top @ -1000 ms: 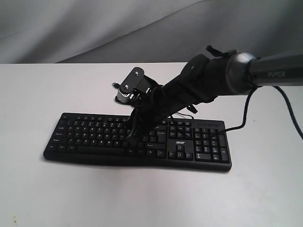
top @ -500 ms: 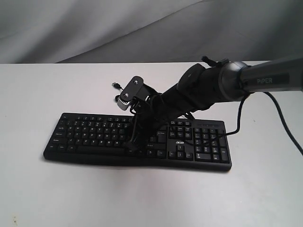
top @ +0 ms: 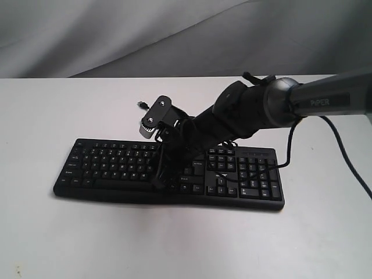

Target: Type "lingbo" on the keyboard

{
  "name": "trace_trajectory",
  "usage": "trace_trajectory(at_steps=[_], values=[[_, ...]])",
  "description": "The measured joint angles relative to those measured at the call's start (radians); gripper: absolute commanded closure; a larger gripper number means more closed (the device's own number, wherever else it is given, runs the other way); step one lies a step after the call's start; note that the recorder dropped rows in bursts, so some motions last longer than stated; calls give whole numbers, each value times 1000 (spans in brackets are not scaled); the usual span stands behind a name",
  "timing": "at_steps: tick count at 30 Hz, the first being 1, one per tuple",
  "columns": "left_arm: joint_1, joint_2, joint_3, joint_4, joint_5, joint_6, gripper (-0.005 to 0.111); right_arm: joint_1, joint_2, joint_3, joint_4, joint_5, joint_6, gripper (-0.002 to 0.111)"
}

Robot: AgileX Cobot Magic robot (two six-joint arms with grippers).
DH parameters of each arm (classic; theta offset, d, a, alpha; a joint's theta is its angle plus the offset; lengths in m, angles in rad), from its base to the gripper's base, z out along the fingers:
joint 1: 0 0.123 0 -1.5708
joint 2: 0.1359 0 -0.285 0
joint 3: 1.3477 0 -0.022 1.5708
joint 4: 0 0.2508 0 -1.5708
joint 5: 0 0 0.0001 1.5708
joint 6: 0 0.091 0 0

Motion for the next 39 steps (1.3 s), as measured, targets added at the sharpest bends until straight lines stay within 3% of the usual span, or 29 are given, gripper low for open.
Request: trace_trajectory(at_steps=[21,39], values=[[0,0,0,0,0,0,106,2,15,-2,2,-14,-4,108],[0,0,0,0,0,0,106,32,66,-115,14,-14,29,108]])
